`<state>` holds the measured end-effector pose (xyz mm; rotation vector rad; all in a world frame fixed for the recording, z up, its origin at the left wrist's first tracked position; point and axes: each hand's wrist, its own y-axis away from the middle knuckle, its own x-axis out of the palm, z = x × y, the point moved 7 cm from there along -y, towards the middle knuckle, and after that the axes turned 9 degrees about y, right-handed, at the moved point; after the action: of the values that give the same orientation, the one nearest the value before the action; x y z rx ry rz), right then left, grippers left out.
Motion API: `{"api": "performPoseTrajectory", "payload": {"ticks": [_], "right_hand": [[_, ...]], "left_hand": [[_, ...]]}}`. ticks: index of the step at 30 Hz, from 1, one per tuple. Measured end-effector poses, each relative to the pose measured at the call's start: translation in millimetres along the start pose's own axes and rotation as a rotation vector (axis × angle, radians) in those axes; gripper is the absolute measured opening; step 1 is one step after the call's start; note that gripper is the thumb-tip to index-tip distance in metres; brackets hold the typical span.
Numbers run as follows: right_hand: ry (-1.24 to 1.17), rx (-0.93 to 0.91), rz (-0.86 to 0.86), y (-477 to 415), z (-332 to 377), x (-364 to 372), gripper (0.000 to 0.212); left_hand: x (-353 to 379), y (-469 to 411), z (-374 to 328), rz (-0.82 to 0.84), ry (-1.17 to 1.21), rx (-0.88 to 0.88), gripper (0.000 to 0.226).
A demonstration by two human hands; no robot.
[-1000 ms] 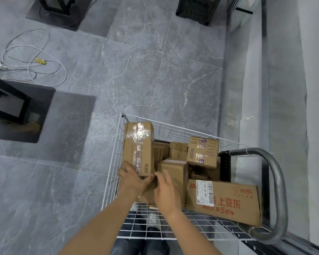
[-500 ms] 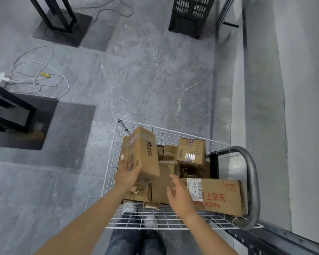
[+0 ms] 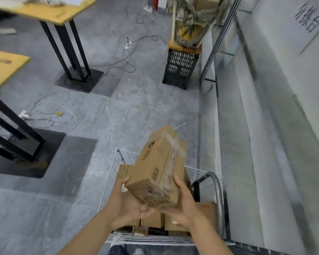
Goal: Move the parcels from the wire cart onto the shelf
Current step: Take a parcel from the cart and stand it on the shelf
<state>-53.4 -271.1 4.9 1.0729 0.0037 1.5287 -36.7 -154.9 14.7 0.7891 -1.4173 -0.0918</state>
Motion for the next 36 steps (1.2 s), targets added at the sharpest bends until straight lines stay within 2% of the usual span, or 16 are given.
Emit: {"api": "performPoseTrajectory", "payload": {"ticks": [4, 7, 10, 12, 15, 17, 20, 25, 32, 36], "right_hand": [[0.004, -0.142, 0.059, 30.7, 23.1, 15.8, 0.083], [0.067, -0.214, -0.062, 46.3, 34.1, 11.3, 0.086], [0.156, -0.26, -0.258, 67.5, 44.7, 1.6, 0.088], [0.255, -0.306, -0.406, 82.9, 49.8, -3.2, 0.095], [0.45, -0.39, -0.627, 106.0, 53.7, 6.4, 0.107], [0.566, -0.483, -0.705, 119.1, 54.0, 28.7, 0.107], [0.652, -0.61, -0.775, 134.3, 46.8, 66.7, 0.098], [0.707, -0.663, -0.93, 163.3, 14.9, 99.8, 0.096], [0.616, -0.733, -1.06, 238.7, -40.1, 117.6, 0.098], [0.64, -0.727, -1.207, 282.8, -70.2, 118.3, 0.099]], "left_hand": [[24.0, 12.0, 21.1, 0.049, 0.023, -0.037, 0.08], [33.1, 21.1, 20.4, -0.105, -0.186, 0.013, 0.06], [33.9, 29.8, -3.4, -0.322, -0.594, 0.29, 0.029], [45.2, 43.3, -21.5, -0.408, -0.888, 0.544, 0.031], [86.7, 65.1, -20.3, -0.241, -1.241, 0.745, 0.046], [109.2, 75.6, -3.5, -0.083, -1.417, 0.717, 0.052], [120.5, 86.4, 18.7, 0.061, -1.627, 0.65, 0.078], [116.6, 105.9, 20.9, 0.167, -1.496, 0.569, 0.095], [131.6, 132.7, 55.3, 0.483, -1.588, 0.391, 0.117], [135.6, 143.5, 94.4, 0.653, -1.625, 0.334, 0.116]]}}
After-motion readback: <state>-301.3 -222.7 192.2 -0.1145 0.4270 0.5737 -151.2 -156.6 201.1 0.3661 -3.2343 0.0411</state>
